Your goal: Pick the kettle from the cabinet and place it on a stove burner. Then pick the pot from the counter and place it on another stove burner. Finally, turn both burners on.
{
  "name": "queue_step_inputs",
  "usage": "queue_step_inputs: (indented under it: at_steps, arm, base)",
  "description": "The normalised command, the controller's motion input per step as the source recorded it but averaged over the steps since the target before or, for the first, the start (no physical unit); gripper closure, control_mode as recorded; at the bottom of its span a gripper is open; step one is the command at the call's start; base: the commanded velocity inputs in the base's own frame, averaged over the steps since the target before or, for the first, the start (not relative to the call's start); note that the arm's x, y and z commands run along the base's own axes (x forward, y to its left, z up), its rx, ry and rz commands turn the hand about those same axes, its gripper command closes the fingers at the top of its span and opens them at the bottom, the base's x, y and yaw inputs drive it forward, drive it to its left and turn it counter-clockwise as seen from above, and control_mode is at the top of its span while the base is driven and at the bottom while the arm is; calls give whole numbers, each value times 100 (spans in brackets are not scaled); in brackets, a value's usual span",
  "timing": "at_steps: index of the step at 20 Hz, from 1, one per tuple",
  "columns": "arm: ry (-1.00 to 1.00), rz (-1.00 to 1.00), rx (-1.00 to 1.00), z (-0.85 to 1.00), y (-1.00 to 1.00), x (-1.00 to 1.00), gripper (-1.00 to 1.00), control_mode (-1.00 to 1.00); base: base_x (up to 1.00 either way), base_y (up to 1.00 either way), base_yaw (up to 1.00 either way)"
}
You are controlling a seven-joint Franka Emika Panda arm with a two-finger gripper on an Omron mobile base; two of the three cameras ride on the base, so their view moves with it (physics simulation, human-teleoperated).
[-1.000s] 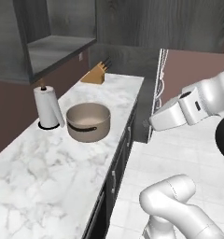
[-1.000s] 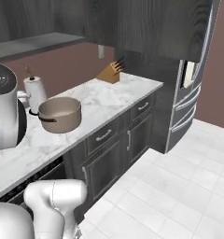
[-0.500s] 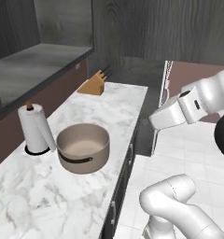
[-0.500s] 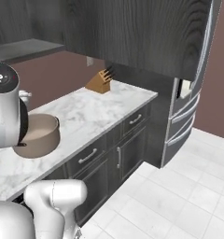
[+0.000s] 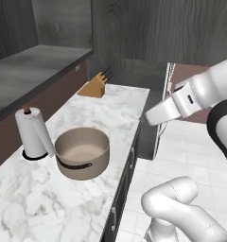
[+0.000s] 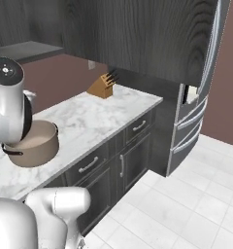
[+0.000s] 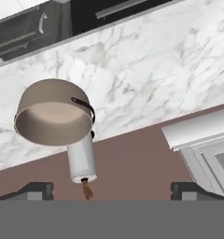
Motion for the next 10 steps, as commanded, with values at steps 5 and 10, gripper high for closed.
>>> queue_step_inputs:
  at_steps: [5,10]
  arm:
    - [0,10,-9,-4,16,0,-100,-100]
    - [0,11,-17,-16,18,0,-100,-100]
  base:
    - [0,0,0]
    - [0,0,0]
